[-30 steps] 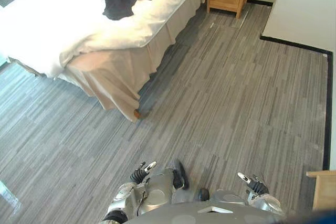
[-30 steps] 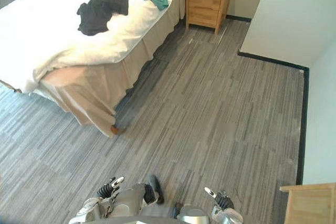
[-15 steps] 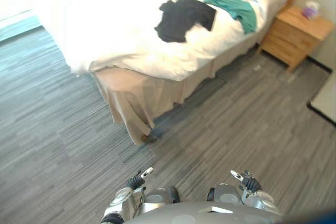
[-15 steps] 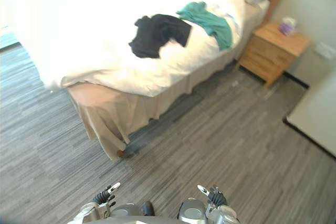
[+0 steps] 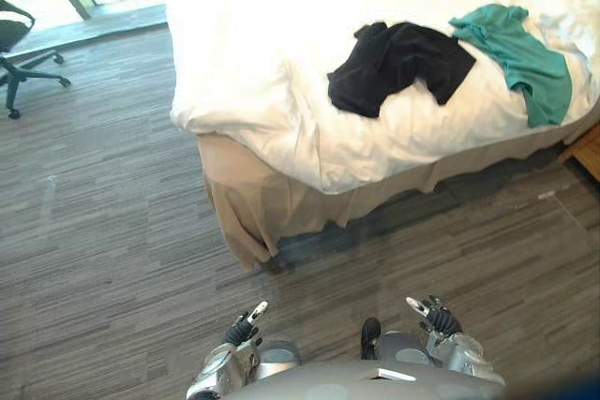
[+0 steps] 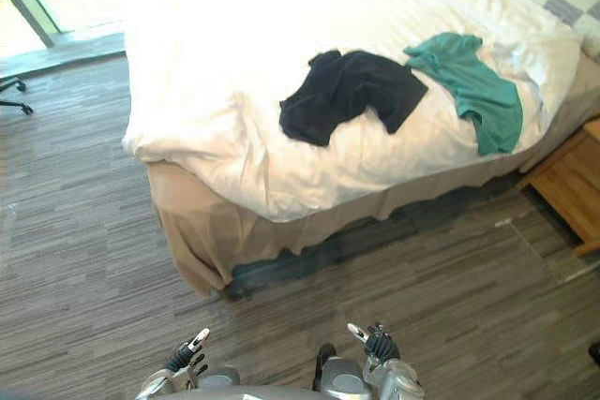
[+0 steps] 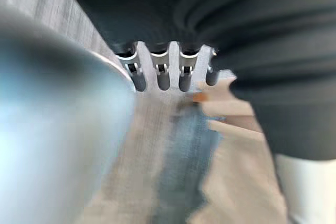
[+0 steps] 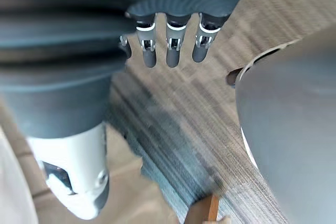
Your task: Tidy the bed and pick cloth on bed and put in laundry
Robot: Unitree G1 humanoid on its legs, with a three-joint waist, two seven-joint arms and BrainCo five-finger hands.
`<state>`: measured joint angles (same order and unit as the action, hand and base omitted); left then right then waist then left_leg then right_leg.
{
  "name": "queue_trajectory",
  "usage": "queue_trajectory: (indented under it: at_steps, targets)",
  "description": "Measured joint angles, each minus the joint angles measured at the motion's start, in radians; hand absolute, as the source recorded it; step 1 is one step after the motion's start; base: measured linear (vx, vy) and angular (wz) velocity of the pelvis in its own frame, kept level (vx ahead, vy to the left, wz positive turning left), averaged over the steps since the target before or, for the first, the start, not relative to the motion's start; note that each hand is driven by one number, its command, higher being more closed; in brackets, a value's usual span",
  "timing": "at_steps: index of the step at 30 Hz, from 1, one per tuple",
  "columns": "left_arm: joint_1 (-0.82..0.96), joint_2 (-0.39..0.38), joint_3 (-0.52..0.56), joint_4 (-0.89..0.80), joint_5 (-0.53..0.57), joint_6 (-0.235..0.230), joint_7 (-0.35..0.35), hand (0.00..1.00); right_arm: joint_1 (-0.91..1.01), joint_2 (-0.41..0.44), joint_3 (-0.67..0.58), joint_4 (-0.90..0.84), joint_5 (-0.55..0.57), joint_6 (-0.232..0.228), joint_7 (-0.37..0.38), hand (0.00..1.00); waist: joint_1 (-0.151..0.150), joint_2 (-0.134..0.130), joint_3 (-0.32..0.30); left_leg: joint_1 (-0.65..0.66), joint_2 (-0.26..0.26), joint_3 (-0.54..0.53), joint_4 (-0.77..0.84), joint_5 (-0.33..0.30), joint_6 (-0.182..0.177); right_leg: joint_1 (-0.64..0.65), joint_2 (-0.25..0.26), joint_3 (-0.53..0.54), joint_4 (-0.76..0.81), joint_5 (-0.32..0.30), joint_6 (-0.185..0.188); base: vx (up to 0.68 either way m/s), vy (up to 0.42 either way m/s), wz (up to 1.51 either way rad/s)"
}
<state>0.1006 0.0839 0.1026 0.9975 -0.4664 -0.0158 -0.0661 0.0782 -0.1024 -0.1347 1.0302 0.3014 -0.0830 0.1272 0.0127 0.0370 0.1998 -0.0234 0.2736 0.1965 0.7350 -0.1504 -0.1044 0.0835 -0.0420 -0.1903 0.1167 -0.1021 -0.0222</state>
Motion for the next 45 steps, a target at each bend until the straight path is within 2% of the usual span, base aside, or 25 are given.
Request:
queue_trajectory:
  at_steps: [2,4,5,6,7,8,9,12,14,16,17,20,22,23,24,25,26,27,31,33,36,41,42,44,45]
  targets:
    - [0.0,0.0,0.0,0.001,0.007,-0.003,0.001,0.0,0.009,-0.004,-0.003,0.0,-0.004,0.009,-0.001,0.0,-0.009,0.005,-0.003,-0.033,0.003,0.098,-0.003,-0.042,0.003,0.037,-0.018,-0.015,-0.014,-0.002,-0.004,0.24,-0.054,0.03]
    - [-0.001,-0.007,-0.003,0.001,0.008,-0.014,0.001,0.0,0.007,-0.004,-0.009,0.001,-0.023,0.018,-0.003,0.0,-0.01,0.002,-0.001,-0.044,-0.039,0.165,-0.151,-0.055,-0.002,0.064,-0.042,-0.011,-0.022,-0.002,-0.003,0.22,0.039,-0.04]
    - [-0.002,-0.02,-0.005,0.001,0.008,-0.014,0.0,0.0,0.005,-0.004,-0.017,0.001,-0.04,0.023,-0.004,0.0,-0.01,0.001,-0.001,-0.044,-0.088,0.174,-0.312,-0.039,-0.007,0.067,-0.057,-0.013,-0.022,-0.006,0.004,0.22,0.107,0.08]
    - [-0.002,-0.027,-0.006,0.0,0.009,-0.013,-0.005,0.0,0.005,-0.003,-0.025,0.0,-0.05,0.026,-0.004,0.0,-0.01,0.003,-0.002,-0.033,-0.138,0.166,-0.49,0.046,0.004,0.075,-0.068,-0.017,-0.022,-0.02,0.028,0.21,0.129,0.11]
    - [-0.002,-0.03,-0.009,0.0,0.009,-0.013,-0.01,0.0,0.004,-0.005,-0.028,-0.001,-0.051,0.029,-0.005,0.0,-0.01,0.01,-0.001,-0.026,-0.154,0.148,-0.565,0.128,0.003,0.083,-0.065,-0.017,-0.021,-0.028,0.042,0.22,0.166,0.2]
    - [-0.005,-0.033,-0.006,0.001,0.01,-0.013,-0.017,0.0,-0.001,-0.005,-0.033,0.006,-0.054,0.039,-0.015,0.0,-0.008,0.009,-0.003,-0.002,-0.175,0.14,-0.608,0.153,0.075,0.1,-0.063,-0.017,-0.023,-0.045,0.067,0.18,0.142,0.26]
    - [-0.002,-0.013,-0.01,0.0,0.01,-0.011,-0.017,0.0,-0.002,0.007,-0.022,0.008,-0.069,0.043,-0.016,0.0,-0.008,-0.026,-0.009,0.007,-0.199,0.12,-0.622,0.159,0.071,0.103,-0.084,-0.017,-0.023,-0.057,0.083,0.16,0.124,0.26]
    - [-0.005,0.017,-0.011,-0.002,0.009,0.003,-0.017,0.0,-0.004,0.035,-0.019,0.024,-0.09,0.049,-0.025,0.0,0.005,-0.066,-0.016,0.032,-0.237,0.125,-0.687,0.166,0.081,0.101,-0.111,-0.016,-0.025,-0.068,0.09,0.15,0.07,0.07]
    - [-0.005,0.021,-0.015,0.003,0.01,0.021,-0.018,0.0,-0.004,0.039,-0.023,0.026,-0.088,0.044,-0.031,0.0,0.003,-0.07,-0.019,0.079,-0.258,0.132,-0.756,0.187,0.088,0.109,-0.122,-0.013,-0.02,-0.074,0.1,0.06,0.027,-0.16]
    - [-0.004,0.023,-0.034,0.006,0.017,0.045,-0.019,0.0,-0.005,0.039,-0.029,0.02,-0.087,0.03,-0.041,0.0,-0.013,-0.058,-0.02,0.125,-0.28,0.131,-0.835,0.22,0.095,0.117,-0.137,-0.016,-0.018,-0.085,0.116,0.02,0.047,-0.05]
    - [-0.007,0.028,-0.039,0.006,0.022,0.053,-0.022,0.0,-0.004,0.043,-0.037,0.016,-0.084,0.021,-0.048,0.0,-0.021,-0.07,-0.015,0.13,-0.302,0.128,-0.835,0.213,0.104,0.115,-0.157,-0.025,0.001,-0.111,0.139,0.03,0.084,0.05]
    - [-0.008,0.032,-0.066,0.006,0.026,0.057,-0.023,0.0,0.015,0.034,-0.051,0.013,-0.062,0.01,-0.051,0.0,-0.025,-0.076,-0.02,0.163,-0.343,0.116,-0.836,0.156,0.112,0.112,-0.212,-0.032,0.104,-0.154,0.178,0.1,0.08,0.07]
    - [-0.009,0.035,-0.086,0.006,0.024,0.057,-0.017,0.0,0.003,0.024,-0.05,0.011,-0.052,0.008,-0.047,0.0,-0.026,-0.057,-0.018,0.166,-0.32,0.111,-0.834,0.151,0.141,0.021,-0.212,-0.041,0.277,-0.132,0.197,0.12,0.073,0.05]
    - [-0.008,0.033,-0.094,0.011,0.023,0.064,-0.014,0.0,-0.005,0.027,-0.048,0.008,-0.05,0.003,-0.042,0.0,-0.027,-0.037,-0.02,0.17,-0.29,0.1,-0.833,0.156,0.14,0.0,-0.195,-0.047,0.272,-0.15,0.148,0.12,0.07,0.15]
    - [-0.011,0.047,-0.106,0.016,0.004,0.075,-0.014,0.0,-0.006,0.032,-0.025,0.007,-0.05,-0.008,-0.031,0.0,-0.029,-0.049,-0.019,0.178,-0.266,0.093,-0.833,0.156,0.134,-0.011,-0.164,-0.043,0.198,-0.157,0.14,0.16,0.048,0.35]
    - [-0.011,0.069,-0.11,0.016,-0.005,0.077,-0.013,0.0,-0.005,0.05,-0.006,0.007,-0.05,-0.018,-0.026,0.0,-0.026,-0.074,-0.018,0.182,-0.262,0.09,-0.833,0.152,0.124,-0.012,-0.149,-0.03,0.108,-0.118,0.14,0.15,0.002,0.33]
    - [-0.011,0.081,-0.114,0.016,-0.015,0.078,-0.014,0.0,-0.005,0.062,-0.003,0.007,-0.05,-0.021,-0.024,0.0,-0.024,-0.098,-0.023,0.183,-0.268,0.081,-0.833,0.15,0.12,-0.018,-0.147,-0.019,0.068,-0.073,0.138,0.17,-0.061,0.49]
    - [-0.013,0.098,-0.115,0.02,-0.024,0.078,-0.013,0.0,-0.001,0.083,0.001,0.009,-0.051,-0.023,-0.023,0.0,-0.024,-0.144,-0.029,0.185,-0.29,0.062,-0.833,0.148,0.113,-0.037,-0.155,-0.015,0.028,0.024,0.136,0.17,-0.089,0.4]
    - [-0.014,0.073,-0.11,0.033,-0.044,0.072,0.002,0.0,-0.013,0.076,0.02,0.007,-0.053,-0.024,-0.024,0.0,-0.021,-0.109,-0.038,0.188,-0.29,0.044,-0.833,0.141,0.1,0.005,-0.148,-0.026,-0.038,0.021,0.133,0.14,-0.027,0.11]
    - [-0.013,0.05,-0.091,0.046,-0.076,0.069,0.002,0.0,-0.021,0.054,0.035,0.007,-0.081,-0.022,-0.023,0.0,-0.025,-0.068,-0.043,0.182,-0.29,0.042,-0.834,0.141,0.1,0.014,-0.146,-0.03,-0.052,0.021,0.134,0.07,-0.019,0.03]
    - [-0.006,0.032,-0.092,0.046,-0.115,0.059,0.001,0.0,-0.023,0.033,0.046,0.014,-0.091,-0.01,-0.025,0.0,-0.025,-0.049,-0.05,0.186,-0.281,0.04,-0.838,0.136,0.094,0.03,-0.136,-0.041,-0.069,0.021,0.133,0.02,-0.028,0.06]
    - [0.013,0.034,-0.058,0.045,-0.317,0.007,0.013,0.0,-0.025,0.034,0.046,0.028,-0.091,0.013,-0.025,0.0,-0.021,-0.063,-0.052,0.195,-0.27,0.038,-0.84,0.133,0.083,0.046,-0.118,-0.057,-0.095,0.027,0.124,-0.03,-0.04,0.02]
    - [0.021,0.032,-0.015,0.037,-0.426,-0.024,0.037,0.0,-0.021,0.033,0.039,0.033,-0.092,0.022,-0.024,0.0,-0.023,-0.072,-0.058,0.191,-0.269,0.03,-0.84,0.133,0.083,0.053,-0.118,-0.072,-0.107,0.029,0.122,-0.02,-0.033,0.16]
    - [0.031,0.032,0.062,0.006,-0.521,-0.058,0.067,0.0,-0.009,0.031,0.015,0.039,-0.096,0.025,-0.023,0.0,-0.023,-0.079,-0.061,0.189,-0.271,0.013,-0.84,0.133,0.082,0.063,-0.117,-0.083,-0.122,0.034,0.123,0.0,-0.024,0.19]
    - [0.038,0.041,0.141,-0.016,-0.611,-0.105,0.089,0.0,-0.003,0.018,-0.003,0.041,-0.114,0.029,-0.021,0.0,-0.022,-0.08,-0.063,0.18,-0.273,0.006,-0.839,0.133,0.082,0.068,-0.12,-0.1,-0.135,0.039,0.124,0.01,-0.024,0.27]
